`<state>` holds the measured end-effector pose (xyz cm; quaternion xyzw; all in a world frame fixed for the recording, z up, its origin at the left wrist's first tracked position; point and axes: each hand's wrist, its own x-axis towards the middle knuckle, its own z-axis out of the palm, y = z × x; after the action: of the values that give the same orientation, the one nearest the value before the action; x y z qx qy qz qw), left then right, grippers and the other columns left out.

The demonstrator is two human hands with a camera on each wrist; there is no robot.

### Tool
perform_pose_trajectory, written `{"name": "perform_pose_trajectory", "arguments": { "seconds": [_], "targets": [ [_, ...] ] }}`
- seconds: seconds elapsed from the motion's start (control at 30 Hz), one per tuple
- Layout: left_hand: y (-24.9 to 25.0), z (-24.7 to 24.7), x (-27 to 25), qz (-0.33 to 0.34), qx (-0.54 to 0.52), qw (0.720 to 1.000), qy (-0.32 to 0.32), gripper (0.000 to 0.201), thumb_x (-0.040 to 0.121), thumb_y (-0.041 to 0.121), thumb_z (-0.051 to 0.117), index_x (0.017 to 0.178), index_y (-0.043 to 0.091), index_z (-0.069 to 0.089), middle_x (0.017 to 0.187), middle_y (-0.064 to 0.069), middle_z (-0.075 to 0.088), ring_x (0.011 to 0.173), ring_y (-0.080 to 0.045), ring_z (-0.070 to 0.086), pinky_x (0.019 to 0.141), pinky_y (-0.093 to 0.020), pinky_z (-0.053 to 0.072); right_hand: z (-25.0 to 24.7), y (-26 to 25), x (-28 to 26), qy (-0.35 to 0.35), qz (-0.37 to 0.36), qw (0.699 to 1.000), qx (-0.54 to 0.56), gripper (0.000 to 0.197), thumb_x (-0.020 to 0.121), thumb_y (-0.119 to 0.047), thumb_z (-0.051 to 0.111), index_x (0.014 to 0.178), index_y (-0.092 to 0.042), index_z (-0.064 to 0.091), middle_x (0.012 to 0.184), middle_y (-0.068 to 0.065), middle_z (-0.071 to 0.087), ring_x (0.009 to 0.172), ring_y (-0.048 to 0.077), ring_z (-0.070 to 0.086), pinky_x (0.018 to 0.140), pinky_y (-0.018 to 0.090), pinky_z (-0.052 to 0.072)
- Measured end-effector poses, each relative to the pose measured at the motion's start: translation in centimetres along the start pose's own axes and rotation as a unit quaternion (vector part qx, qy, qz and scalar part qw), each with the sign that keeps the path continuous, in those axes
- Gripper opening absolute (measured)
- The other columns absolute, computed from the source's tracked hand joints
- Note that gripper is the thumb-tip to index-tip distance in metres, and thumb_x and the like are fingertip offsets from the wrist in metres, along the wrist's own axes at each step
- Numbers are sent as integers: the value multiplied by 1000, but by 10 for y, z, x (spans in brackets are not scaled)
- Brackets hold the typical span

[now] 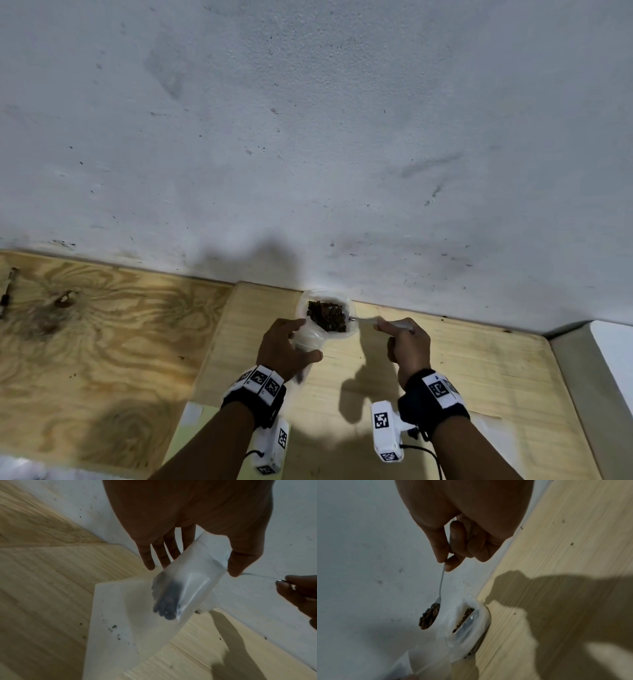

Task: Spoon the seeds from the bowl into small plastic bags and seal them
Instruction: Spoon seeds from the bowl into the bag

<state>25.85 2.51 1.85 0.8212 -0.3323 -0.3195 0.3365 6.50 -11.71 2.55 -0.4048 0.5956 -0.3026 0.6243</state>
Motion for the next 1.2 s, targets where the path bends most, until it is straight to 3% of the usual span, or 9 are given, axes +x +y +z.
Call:
{"name": "perform_pose_trajectory", "arguments": {
  "seconds": [0.1, 0.3, 0.53, 0.6, 0.7, 0.9, 0.97, 1.07, 1.2],
  "targets": [
    [5, 6, -4, 6, 6, 1000, -7, 86, 44, 49, 80, 125, 23, 62, 116, 5, 56, 96, -12, 57, 80, -21, 43, -12, 0, -10, -21, -36, 999, 4, 15, 81, -1, 73, 78, -3, 58, 49, 2, 33, 41, 15, 24, 43, 22, 21],
    [18, 15, -6, 21, 20, 1000, -7, 87, 43, 54, 73, 124, 23, 63, 112, 4, 58, 92, -12, 57, 78, -20, 43, -23, 5, -22, -32, -93, 995, -10, 30, 79, 1, 74, 69, -6, 46, 57, 5, 35, 48, 16, 27, 48, 25, 24],
    [23, 23, -6, 5, 28, 1000, -13, 76, 55, 41, 87, 125, 24, 63, 114, 3, 59, 93, -12, 58, 79, -21, 44, -25, 7, -29, -36, -162, 985, -53, 42, 77, -6, 80, 58, -15, 44, 57, 1, 44, 56, 17, 34, 58, 30, 29],
    [25, 24, -8, -6, 17, 1000, -16, 82, 48, 47, 83, 124, 24, 63, 114, 2, 58, 95, -14, 58, 82, -24, 47, -23, 6, -32, -46, -188, 978, -81, 39, 78, -6, 80, 60, -15, 46, 60, 4, 57, 57, 19, 46, 58, 31, 36],
    [26, 25, -9, -12, 0, 1000, -14, 83, 44, 49, 76, 122, 24, 64, 112, 3, 59, 95, -14, 59, 82, -24, 47, -18, 2, -36, -54, -215, 966, -131, 32, 78, -7, 80, 63, -14, 53, 76, 7, 72, 82, 21, 68, 71, 36, 50],
    [23, 25, -10, -16, -15, 1000, 7, 74, 52, 35, 88, 120, 21, 63, 111, 2, 60, 91, -12, 57, 79, -21, 44, -12, -6, -26, 7, -175, 984, -35, 20, 77, 0, 76, 78, -14, 61, 76, 4, 68, 72, 19, 64, 70, 35, 50],
    [23, 23, -11, -16, -26, 1000, 5, 79, 47, 41, 84, 121, 23, 63, 112, 4, 60, 92, -11, 57, 79, -21, 45, -11, -8, -21, 47, -137, 989, 4, 19, 78, -2, 73, 85, -18, 65, 79, 1, 67, 70, 21, 59, 70, 35, 47],
    [22, 20, -14, -11, -42, 999, 10, 79, 45, 44, 77, 121, 26, 63, 110, 7, 59, 93, -11, 58, 79, -20, 44, -5, -6, -13, 82, -103, 991, 3, 18, 83, -13, 69, 83, -30, 74, 87, 0, 71, 74, 23, 55, 74, 37, 47],
    [19, 16, -21, 0, -78, 996, 44, 79, 45, 42, 78, 121, 26, 62, 110, 8, 60, 91, -8, 58, 69, -10, 40, 8, 0, -11, 73, -81, 992, -56, 22, 87, -19, 61, 79, -31, 77, 90, -4, 77, 79, 23, 60, 78, 42, 53]
  ]
}}
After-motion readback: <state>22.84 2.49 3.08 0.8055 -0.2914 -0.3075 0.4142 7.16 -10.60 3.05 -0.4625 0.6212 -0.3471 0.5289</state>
